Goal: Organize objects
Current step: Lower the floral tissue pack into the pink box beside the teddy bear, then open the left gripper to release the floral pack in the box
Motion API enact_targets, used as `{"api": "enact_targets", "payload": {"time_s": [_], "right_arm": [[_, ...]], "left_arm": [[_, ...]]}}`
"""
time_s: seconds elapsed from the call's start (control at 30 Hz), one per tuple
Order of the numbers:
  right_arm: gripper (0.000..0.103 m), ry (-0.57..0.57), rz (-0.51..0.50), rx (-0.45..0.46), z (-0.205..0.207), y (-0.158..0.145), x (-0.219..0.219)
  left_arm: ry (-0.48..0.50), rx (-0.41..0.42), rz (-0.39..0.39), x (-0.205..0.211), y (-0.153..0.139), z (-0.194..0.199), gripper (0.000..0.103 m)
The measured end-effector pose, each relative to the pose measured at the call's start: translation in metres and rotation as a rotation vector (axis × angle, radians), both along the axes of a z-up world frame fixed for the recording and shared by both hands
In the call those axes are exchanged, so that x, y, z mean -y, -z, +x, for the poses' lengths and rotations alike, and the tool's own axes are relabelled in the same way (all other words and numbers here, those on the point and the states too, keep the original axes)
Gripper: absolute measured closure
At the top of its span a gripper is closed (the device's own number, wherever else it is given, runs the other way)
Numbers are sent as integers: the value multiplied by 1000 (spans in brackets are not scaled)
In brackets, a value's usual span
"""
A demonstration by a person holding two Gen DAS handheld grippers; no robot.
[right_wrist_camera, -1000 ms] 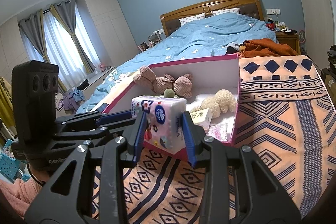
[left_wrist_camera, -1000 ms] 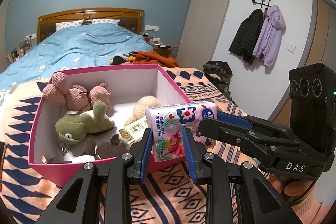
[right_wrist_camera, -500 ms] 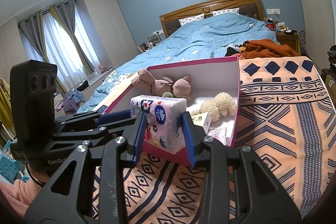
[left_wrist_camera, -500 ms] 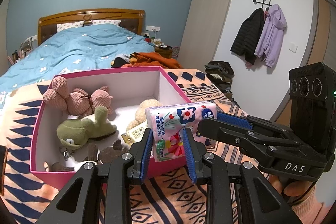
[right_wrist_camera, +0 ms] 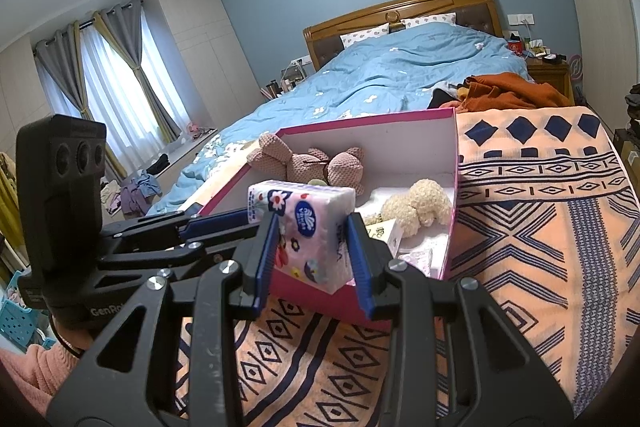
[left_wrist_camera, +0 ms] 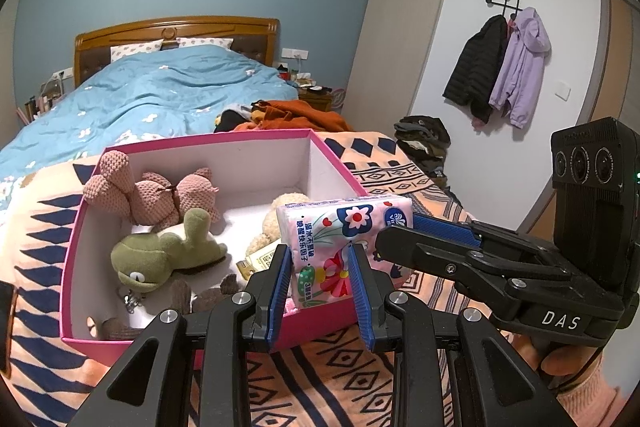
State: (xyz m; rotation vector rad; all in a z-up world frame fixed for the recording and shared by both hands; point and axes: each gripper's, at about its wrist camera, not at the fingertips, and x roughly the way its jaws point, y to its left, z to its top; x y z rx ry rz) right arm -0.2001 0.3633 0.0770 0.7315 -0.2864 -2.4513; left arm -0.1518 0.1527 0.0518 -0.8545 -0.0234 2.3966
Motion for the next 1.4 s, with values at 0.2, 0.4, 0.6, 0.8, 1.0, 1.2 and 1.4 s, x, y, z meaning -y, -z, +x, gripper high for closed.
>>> {"api": "enact_targets", "payload": {"time_s": [0.2, 0.4, 0.6, 0.8, 1.0, 1.2, 1.4], "right_arm": [[65, -1, -1, 2, -1, 0, 0], [65, 0, 1, 4, -2, 1, 0], [65, 2, 5, 9, -5, 2, 1], [65, 3, 8, 16, -10, 5, 1], [65, 5, 10, 25, -13, 7, 2], [65, 8, 11, 34, -17, 10, 2], [65, 10, 12, 46, -21, 13, 4]], "left_arm": [[-3, 5, -2, -1, 1, -4, 75], [-5, 6, -6, -2, 2, -5, 75], [-7, 12, -6, -2, 3, -7, 75], [-11, 17, -11, -3, 4, -10, 75], [-13, 24, -14, -4, 7, -13, 74], [-15, 30, -14, -4, 9, -16, 74], [-23, 37, -19, -4, 12, -21, 74]]}}
